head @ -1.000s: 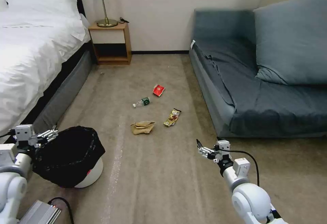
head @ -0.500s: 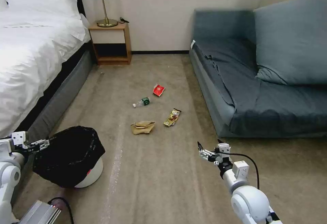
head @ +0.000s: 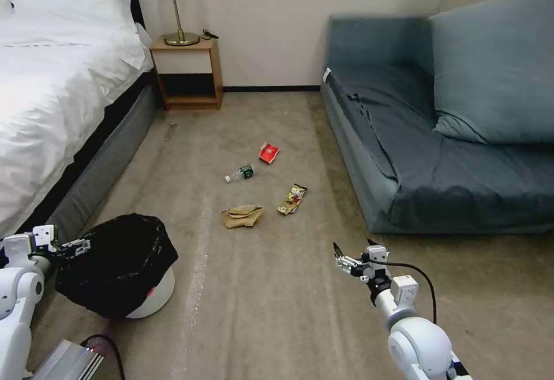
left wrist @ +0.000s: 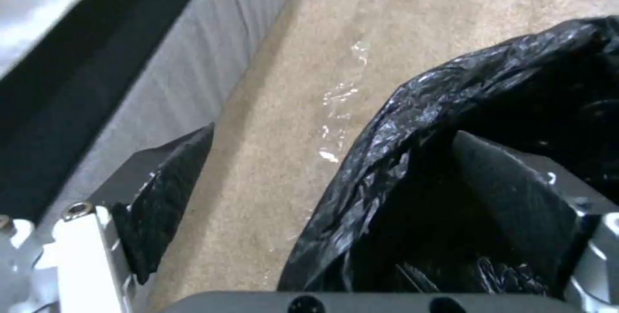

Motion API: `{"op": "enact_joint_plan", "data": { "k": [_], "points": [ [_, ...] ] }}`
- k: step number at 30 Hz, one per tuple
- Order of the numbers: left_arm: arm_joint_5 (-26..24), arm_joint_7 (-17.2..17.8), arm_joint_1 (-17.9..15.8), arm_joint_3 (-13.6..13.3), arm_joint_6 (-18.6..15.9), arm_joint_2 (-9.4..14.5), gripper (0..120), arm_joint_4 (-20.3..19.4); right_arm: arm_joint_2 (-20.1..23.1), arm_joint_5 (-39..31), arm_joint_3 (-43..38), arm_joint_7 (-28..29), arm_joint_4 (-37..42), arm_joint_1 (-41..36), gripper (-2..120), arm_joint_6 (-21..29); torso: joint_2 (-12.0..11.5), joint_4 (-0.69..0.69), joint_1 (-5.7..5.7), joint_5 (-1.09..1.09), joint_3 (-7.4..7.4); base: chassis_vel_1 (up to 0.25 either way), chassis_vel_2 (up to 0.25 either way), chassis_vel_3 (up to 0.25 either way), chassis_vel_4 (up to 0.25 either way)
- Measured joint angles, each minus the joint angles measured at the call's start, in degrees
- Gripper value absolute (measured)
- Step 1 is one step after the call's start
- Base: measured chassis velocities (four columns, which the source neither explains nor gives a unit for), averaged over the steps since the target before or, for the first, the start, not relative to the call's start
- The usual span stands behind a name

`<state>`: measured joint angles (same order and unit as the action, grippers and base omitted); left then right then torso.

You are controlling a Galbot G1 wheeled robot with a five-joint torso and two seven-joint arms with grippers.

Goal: Pick up the trash bin, then pick up the garbage on the floor and place it into the trash bin.

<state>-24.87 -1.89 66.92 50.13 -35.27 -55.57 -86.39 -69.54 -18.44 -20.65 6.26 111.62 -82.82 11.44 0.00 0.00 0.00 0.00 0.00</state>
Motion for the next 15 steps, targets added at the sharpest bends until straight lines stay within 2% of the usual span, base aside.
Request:
{"op": "enact_joint_plan", "data": {
  "k": [7, 11, 13, 15],
  "points": [
    [1.35, -0.66, -2.52, -2.05, 0.83, -0.84, 99, 3.16, -0.73, 0.50, 0.42, 0.02, 0.66, -0.63, 100, -0.01, 0.00, 0.00, 0.00, 0.01, 0.00, 0.000, 0.000, 0.000, 0.000],
    [3.73, -1.29, -4.24, -3.58, 2.31, -1.95, 99, 6.69, -0.83, 0.53, 0.35, 0.08, 0.74, -0.79, 100, -0.11, 0.00, 0.00, 0.00, 0.00, 0.00, 0.000, 0.000, 0.000, 0.000],
    [4.51, -1.51, -4.64, -3.91, 2.74, -2.28, 98, 7.80, -0.94, 0.53, 0.34, 0.11, 0.73, -0.81, 100, -0.16, 0.00, -0.01, 0.00, -0.01, 0.00, 0.000, 0.000, 0.000, 0.000],
    [5.67, -1.90, -5.32, -4.17, 3.59, -2.71, 90, 9.61, -1.33, 0.63, 0.37, 0.17, 0.62, -0.98, 100, -0.29, 0.00, 0.00, 0.00, 0.02, 0.01, 0.000, 0.000, 0.000, 0.000]
  ]
}}
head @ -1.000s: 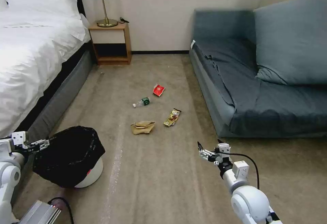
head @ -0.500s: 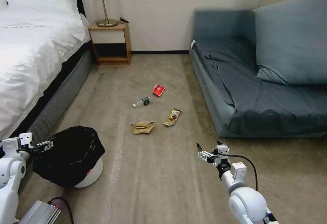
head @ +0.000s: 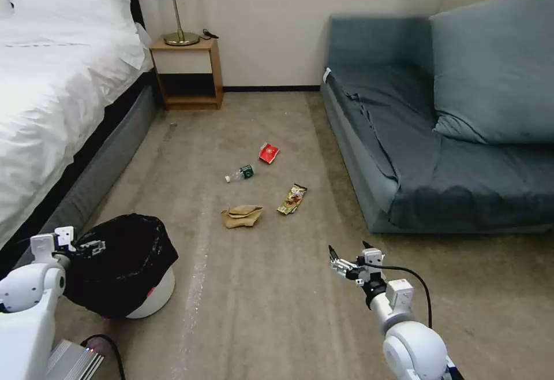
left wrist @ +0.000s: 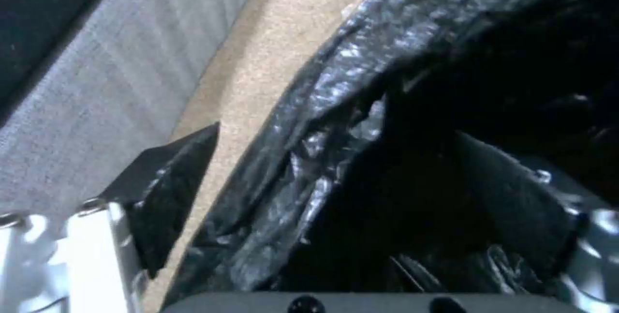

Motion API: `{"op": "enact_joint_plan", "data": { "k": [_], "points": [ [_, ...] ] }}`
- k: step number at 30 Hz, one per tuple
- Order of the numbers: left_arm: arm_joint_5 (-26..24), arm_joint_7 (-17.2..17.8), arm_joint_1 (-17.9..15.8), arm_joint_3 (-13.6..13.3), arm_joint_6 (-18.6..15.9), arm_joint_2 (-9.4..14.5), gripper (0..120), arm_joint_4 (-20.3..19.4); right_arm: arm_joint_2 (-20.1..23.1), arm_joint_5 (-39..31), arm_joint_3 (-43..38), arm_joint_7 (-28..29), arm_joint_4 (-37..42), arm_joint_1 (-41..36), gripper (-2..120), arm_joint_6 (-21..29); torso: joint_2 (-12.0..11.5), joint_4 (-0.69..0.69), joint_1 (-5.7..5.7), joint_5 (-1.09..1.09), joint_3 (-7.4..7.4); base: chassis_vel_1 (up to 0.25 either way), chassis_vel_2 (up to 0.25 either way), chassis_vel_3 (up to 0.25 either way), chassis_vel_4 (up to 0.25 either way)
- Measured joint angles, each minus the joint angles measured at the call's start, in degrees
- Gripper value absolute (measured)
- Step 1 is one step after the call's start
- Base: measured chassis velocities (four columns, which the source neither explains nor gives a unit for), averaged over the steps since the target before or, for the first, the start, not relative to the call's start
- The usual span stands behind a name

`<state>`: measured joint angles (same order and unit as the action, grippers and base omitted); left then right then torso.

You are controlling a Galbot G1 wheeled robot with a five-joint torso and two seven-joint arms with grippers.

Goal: Pick up the trash bin, then pick up the garbage on the floor and place it into the trash bin.

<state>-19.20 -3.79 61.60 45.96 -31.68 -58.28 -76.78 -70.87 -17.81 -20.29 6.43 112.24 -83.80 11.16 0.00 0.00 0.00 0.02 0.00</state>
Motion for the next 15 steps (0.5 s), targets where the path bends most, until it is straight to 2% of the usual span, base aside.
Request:
{"op": "enact_joint_plan", "data": {
  "k": [1, 3, 4, 6, 9, 11, 12, 15],
  "points": [
    [0.00, 0.00, 0.00, 0.00, 0.00, 0.00, 90, 0.00, 0.00, 0.00, 0.00, 0.00, 0.00, 0.00, 100, 0.00, 0.00, 0.00, 0.00, 0.00, 0.00, 0.000, 0.000, 0.000, 0.000],
    [0.73, -0.46, -0.16, -0.02, 1.11, -0.05, 78, 1.12, -0.31, 0.42, 0.10, 0.03, -0.11, -0.34, 100, -0.12, 0.00, -0.01, 0.00, 0.04, 0.01, 0.000, 0.000, 0.000, 0.000],
    [0.73, -0.46, -0.16, -0.02, 1.11, -0.05, 78, 1.12, -0.31, 0.42, 0.10, 0.03, -0.11, -0.34, 100, -0.12, 0.00, -0.01, 0.00, 0.04, 0.01, 0.000, 0.000, 0.000, 0.000],
    [0.85, -0.67, -0.15, 0.04, 1.85, 0.03, 66, 1.55, -0.41, 0.90, 0.20, 0.04, -0.17, -0.64, 100, -0.30, 0.00, -0.01, 0.00, 0.04, 0.00, 0.000, 0.000, 0.000, 0.000],
    [0.85, -0.73, -0.05, 0.10, 2.31, 0.08, 62, 1.60, -0.45, 1.00, 0.20, 0.05, -0.18, -0.74, 100, -0.36, 0.00, -0.01, 0.00, 0.02, 0.01, 0.000, 0.000, 0.000, 0.000],
    [0.83, -1.20, 0.46, 0.25, 3.47, 0.16, 50, 1.38, -0.60, 0.96, 0.17, 0.10, -0.10, -0.94, 100, -0.40, 0.00, -0.01, 0.00, -0.01, 0.00, 0.000, 0.000, 0.000, 0.000],
    [0.83, -1.20, 0.46, 0.25, 3.47, 0.16, 50, 1.38, -0.60, 0.96, 0.17, 0.10, -0.10, -0.94, 100, -0.40, 0.00, -0.01, 0.00, -0.01, 0.00, 0.000, 0.000, 0.000, 0.000],
    [0.76, -1.64, 0.75, 0.39, 4.78, 0.16, 40, 1.29, -0.73, 0.87, 0.16, 0.15, 0.29, -1.09, 100, -0.40, 0.00, -0.01, 0.00, -0.03, 0.00, 0.000, 0.000, 0.000, 0.000]
  ]
}}
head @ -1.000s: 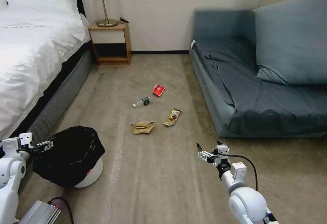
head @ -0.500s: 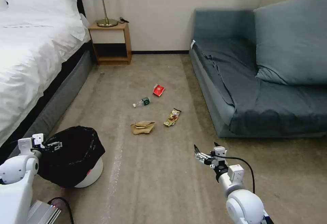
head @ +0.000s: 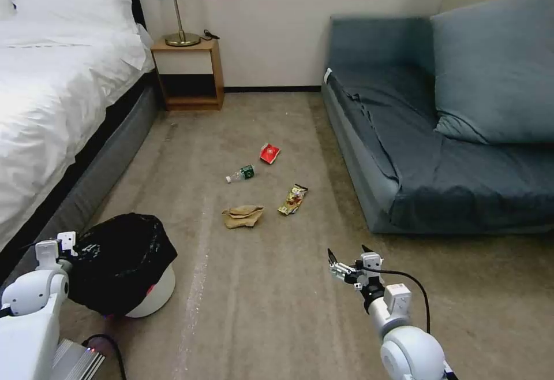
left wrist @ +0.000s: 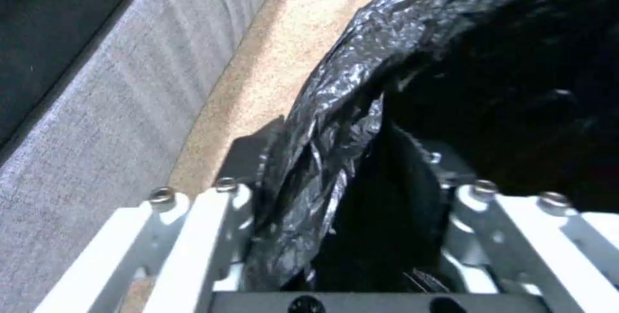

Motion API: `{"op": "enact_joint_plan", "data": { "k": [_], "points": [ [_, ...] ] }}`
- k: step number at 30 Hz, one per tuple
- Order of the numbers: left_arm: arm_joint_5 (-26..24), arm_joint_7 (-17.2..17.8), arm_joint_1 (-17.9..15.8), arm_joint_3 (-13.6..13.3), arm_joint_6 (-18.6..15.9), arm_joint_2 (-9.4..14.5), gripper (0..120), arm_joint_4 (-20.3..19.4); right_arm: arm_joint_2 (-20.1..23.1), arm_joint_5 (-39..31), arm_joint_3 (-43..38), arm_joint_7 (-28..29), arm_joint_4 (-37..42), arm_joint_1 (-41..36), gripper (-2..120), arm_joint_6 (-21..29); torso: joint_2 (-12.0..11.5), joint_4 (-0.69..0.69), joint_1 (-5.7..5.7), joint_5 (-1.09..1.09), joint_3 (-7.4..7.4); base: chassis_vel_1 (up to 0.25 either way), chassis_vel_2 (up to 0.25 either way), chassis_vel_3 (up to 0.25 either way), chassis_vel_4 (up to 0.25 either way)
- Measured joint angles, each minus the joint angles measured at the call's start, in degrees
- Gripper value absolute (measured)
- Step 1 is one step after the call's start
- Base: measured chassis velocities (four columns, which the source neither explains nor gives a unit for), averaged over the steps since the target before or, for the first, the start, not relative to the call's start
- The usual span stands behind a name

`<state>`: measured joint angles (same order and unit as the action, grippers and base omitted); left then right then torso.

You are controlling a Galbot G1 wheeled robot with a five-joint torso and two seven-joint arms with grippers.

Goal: Pick up the trash bin, then pick up the garbage on the floor and place it into the trash bin.

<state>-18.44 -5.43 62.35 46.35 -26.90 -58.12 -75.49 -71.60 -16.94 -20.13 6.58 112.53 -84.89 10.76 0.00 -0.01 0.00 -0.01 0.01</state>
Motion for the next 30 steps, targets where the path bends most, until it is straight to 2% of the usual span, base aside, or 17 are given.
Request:
{"op": "enact_joint_plan", "data": {
  "k": [1, 10, 16, 20, 25, 26, 30],
  "points": [
    [-0.03, -0.58, 0.15, 0.18, 1.16, -0.04, 31, -0.04, -0.09, -0.06, -0.05, 0.06, 0.36, -0.14, 100, 0.00, 0.00, 0.00, 0.00, 0.01, 0.00, 0.000, 0.000, 0.000, 0.000],
    [-0.21, -2.14, 0.72, 0.42, 4.40, -1.03, 10, -1.71, -0.12, -0.33, -0.71, 0.65, 1.61, -1.15, 100, 0.09, 0.00, 0.02, 0.00, -0.03, -0.01, 0.000, 0.000, 0.000, 0.000],
    [-0.86, -1.51, 0.61, 0.74, 6.90, -2.41, 9, -3.01, -0.14, -0.61, -1.39, 0.93, 1.80, -2.07, 100, -0.50, 0.00, 0.03, 0.00, -0.02, -0.01, 0.000, 0.000, 0.000, 0.000],
    [-1.48, -0.75, 0.65, 0.99, 7.40, -2.89, 8, -4.17, -0.15, -1.38, -1.58, 1.19, 1.97, -2.27, 100, -0.61, 0.00, 0.03, 0.00, -0.01, -0.01, 0.000, 0.000, 0.000, 0.000],
    [-1.88, 1.65, 0.94, 1.92, 7.02, -3.51, 5, -8.99, 0.17, -2.55, -1.92, 1.10, 2.89, -2.45, 100, -0.89, 0.00, 0.01, 0.00, 0.01, -0.01, 0.000, 0.000, 0.000, 0.000],
    [-1.88, 1.65, 0.94, 1.92, 7.02, -3.51, 5, -8.99, 0.17, -2.55, -1.92, 1.10, 2.89, -2.45, 100, -0.89, 0.00, 0.01, 0.00, 0.01, -0.01, 0.000, 0.000, 0.000, 0.000],
    [-0.76, 2.10, 1.33, 2.50, 6.80, -3.50, 5, -13.04, 0.67, -3.94, -1.73, 0.67, 4.45, -2.45, 100, -0.22, 0.00, 0.01, 0.00, 0.01, -0.01, 0.000, 0.000, 0.000, 0.000]
  ]
}}
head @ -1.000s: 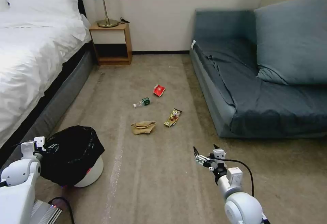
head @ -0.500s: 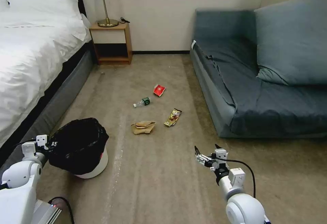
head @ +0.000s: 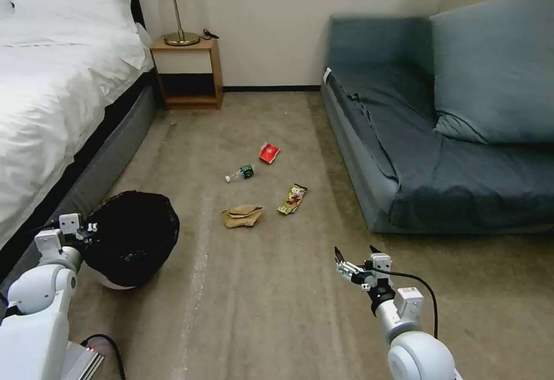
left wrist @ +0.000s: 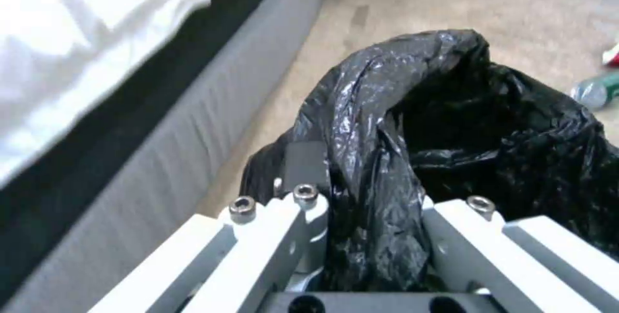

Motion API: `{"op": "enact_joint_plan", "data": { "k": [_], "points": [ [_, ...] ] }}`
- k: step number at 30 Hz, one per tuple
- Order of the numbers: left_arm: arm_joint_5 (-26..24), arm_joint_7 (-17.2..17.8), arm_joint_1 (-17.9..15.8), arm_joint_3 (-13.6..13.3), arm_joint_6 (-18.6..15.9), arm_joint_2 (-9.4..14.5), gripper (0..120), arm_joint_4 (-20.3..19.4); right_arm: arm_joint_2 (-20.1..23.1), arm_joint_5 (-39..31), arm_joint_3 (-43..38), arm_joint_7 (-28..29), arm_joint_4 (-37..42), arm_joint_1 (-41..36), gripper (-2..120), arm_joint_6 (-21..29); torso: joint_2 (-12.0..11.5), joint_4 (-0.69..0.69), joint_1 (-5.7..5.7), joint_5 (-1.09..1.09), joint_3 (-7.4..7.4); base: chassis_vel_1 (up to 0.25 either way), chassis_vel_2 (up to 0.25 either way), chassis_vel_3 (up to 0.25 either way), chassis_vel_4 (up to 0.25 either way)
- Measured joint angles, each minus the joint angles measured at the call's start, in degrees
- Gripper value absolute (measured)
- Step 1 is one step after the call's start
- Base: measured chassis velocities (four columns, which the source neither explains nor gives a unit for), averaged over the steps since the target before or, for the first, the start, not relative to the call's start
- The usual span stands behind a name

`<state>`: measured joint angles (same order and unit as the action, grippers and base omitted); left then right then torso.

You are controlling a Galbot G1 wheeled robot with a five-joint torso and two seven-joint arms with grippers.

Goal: Pick up the trash bin, then pick up the garbage on the floor and place it into the trash bin.

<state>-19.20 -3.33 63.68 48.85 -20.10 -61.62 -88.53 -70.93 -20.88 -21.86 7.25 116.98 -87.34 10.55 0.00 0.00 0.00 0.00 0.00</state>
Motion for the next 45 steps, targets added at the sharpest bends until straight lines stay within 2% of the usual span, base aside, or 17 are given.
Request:
{"op": "enact_joint_plan", "data": {
  "k": [8, 17, 24, 34, 41, 45],
  "points": [
    [2.42, 0.64, -0.04, 0.41, -1.01, 0.32, 5, -6.60, 0.88, -1.74, 0.38, -1.95, 0.24, 1.08, 100, 0.28, 0.00, 0.01, 0.00, 0.00, 0.00, 0.000, 0.000, 0.000, 0.000],
    [2.75, 1.19, -0.92, 1.04, -2.18, 1.78, 5, -9.48, 2.47, -4.40, 0.12, -3.38, -0.29, 2.70, 100, 0.00, 0.00, 0.01, 0.00, 0.00, 0.00, 0.000, 0.000, 0.000, 0.000],
    [2.74, 1.21, -1.69, 1.17, -2.28, 2.44, 5, -9.21, 2.87, -5.13, -0.01, -4.06, -0.98, 3.28, 100, -0.05, 0.00, 0.01, 0.00, 0.01, 0.00, 0.000, 0.000, 0.000, 0.000],
    [2.78, 1.04, -2.14, 1.22, -1.22, 2.91, 5, -6.63, 1.35, -3.86, 0.88, -5.89, -3.64, 3.38, 100, -1.85, 0.00, 0.00, 0.00, -0.01, 0.01, 0.000, 0.000, 0.000, 0.000],
    [2.19, 0.34, -3.28, 1.24, -0.32, 5.82, 5, -4.28, 0.76, -3.15, 1.23, -6.05, -4.44, 3.46, 100, -1.92, -0.01, 0.01, 0.00, 0.00, 0.01, 0.000, 0.000, 0.000, 0.000],
    [1.84, 0.28, -3.53, 1.52, -0.14, 6.27, 5, -3.65, 0.64, -3.09, 1.31, -6.06, -4.56, 3.63, 100, -1.92, 0.00, 0.00, 0.00, 0.00, 0.00, 0.000, 0.000, 0.000, 0.000]
  ]
}}
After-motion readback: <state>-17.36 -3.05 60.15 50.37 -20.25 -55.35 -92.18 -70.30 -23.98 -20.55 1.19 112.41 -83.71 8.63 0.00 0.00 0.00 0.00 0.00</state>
